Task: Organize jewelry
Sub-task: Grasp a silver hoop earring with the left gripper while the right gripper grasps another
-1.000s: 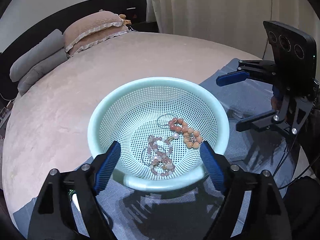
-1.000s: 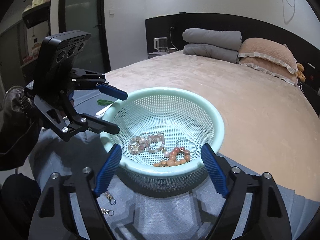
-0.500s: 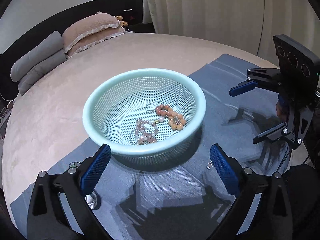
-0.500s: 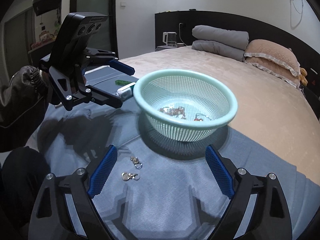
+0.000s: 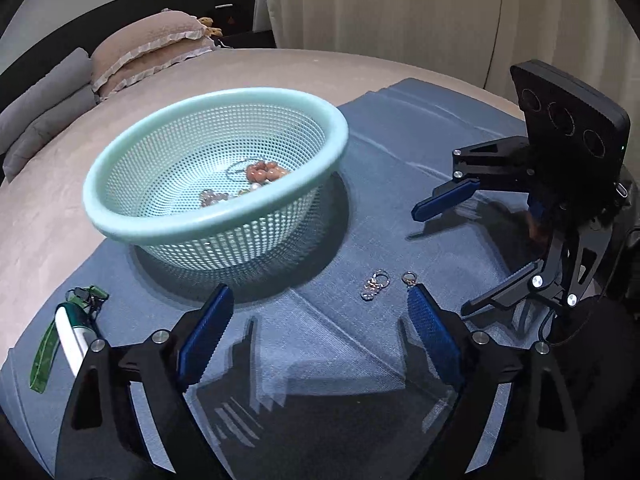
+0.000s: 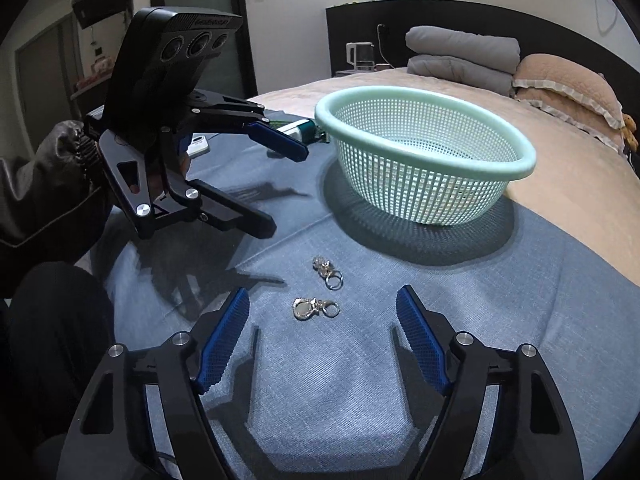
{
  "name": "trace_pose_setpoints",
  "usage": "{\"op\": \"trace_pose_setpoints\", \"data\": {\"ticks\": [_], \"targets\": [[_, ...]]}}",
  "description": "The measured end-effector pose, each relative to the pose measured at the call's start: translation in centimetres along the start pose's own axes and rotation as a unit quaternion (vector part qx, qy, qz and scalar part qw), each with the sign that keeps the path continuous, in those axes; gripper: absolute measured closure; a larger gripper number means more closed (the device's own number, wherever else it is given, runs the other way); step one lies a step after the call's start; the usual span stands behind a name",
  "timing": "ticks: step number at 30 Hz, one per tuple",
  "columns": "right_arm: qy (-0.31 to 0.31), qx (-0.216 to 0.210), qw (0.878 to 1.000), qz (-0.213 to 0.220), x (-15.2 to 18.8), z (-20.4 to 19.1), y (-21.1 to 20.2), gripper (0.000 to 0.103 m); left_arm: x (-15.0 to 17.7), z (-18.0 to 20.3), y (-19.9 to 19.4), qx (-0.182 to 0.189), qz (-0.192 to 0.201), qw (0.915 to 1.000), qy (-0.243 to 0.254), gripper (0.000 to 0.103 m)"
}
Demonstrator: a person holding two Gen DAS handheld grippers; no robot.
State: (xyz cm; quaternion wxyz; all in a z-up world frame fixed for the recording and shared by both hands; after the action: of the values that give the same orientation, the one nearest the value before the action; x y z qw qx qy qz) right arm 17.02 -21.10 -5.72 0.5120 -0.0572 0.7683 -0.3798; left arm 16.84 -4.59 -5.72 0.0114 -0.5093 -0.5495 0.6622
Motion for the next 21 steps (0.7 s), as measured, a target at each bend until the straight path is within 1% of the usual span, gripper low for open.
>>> {"op": "trace_pose_setpoints", "data": {"ticks": [2, 3, 6, 9, 11, 12, 13, 14, 15, 16, 18, 19, 20, 21], "targets": [[0.002, 0.003, 1.000, -0.007, 0.1, 0.0, 0.3, 0.037, 0.0, 0.7, 0.7, 0.010, -0.004, 0.9999, 0.006, 0.019], [0.005, 0.006, 1.000, -0.012, 0.1, 0.1, 0.4, 0.040, 0.0, 1.0, 0.9, 0.013, -0.005, 0.9999, 0.009, 0.020], [0.015, 0.012, 0.999, -0.029, 0.2, 0.3, 1.1, 0.048, -0.1, 1.7, 1.9, 0.019, -0.012, 0.9995, 0.023, 0.033], [0.019, 0.011, 0.999, -0.043, 0.2, 0.3, 1.7, 0.055, -0.2, 2.1, 2.8, 0.027, -0.023, 0.9989, 0.032, 0.036], [0.018, 0.009, 0.999, -0.042, 0.3, 0.3, 1.8, 0.056, -0.3, 2.1, 3.1, 0.029, -0.024, 0.9985, 0.039, 0.036], [0.017, 0.008, 0.999, -0.041, 0.3, 0.2, 1.8, 0.059, -0.4, 2.0, 3.2, 0.034, -0.024, 0.9985, 0.036, 0.039], [0.015, 0.007, 0.999, -0.041, 0.4, 0.1, 1.8, 0.061, -0.5, 2.0, 3.3, 0.039, -0.025, 0.9984, 0.031, 0.043], [0.011, 0.007, 0.999, -0.039, 0.4, 0.1, 1.8, 0.066, -0.6, 1.8, 3.5, 0.041, -0.027, 0.9984, 0.026, 0.045], [0.009, 0.006, 0.999, -0.040, 0.5, 0.0, 2.0, 0.069, -0.8, 1.8, 3.8, 0.040, -0.028, 0.9985, 0.025, 0.052], [0.008, 0.006, 0.999, -0.042, 0.6, -0.1, 2.0, 0.070, -0.8, 1.9, 4.0, 0.042, -0.031, 0.9983, 0.027, 0.058], [0.011, 0.007, 0.999, -0.043, 0.6, 0.0, 2.1, 0.076, -0.9, 2.1, 4.4, 0.040, -0.034, 0.9981, 0.031, 0.062], [0.012, 0.007, 0.999, -0.043, 0.6, -0.1, 2.1, 0.080, -0.9, 2.3, 4.5, 0.039, -0.035, 0.9981, 0.032, 0.067], [0.013, 0.007, 0.999, -0.044, 0.6, -0.1, 2.2, 0.085, -0.9, 2.4, 4.5, 0.042, -0.035, 0.9980, 0.033, 0.072], [0.013, 0.010, 0.999, -0.045, 0.7, -0.1, 2.2, 0.089, -0.8, 2.5, 4.4, 0.043, -0.035, 0.9979, 0.034, 0.080]]}}
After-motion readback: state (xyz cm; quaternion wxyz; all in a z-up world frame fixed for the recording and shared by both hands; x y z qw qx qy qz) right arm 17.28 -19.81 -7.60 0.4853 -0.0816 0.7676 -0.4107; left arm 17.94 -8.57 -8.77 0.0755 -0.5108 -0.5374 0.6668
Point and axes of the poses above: each gripper's, at about its wrist camera, not at the fingertips, and y roughly the way its jaws point, z to its right, x to its underside, the point moved 2 cm from there along y, roughly the way its jaws point, and after that the axes turned 9 degrees about -x, right-handed, at the moved point
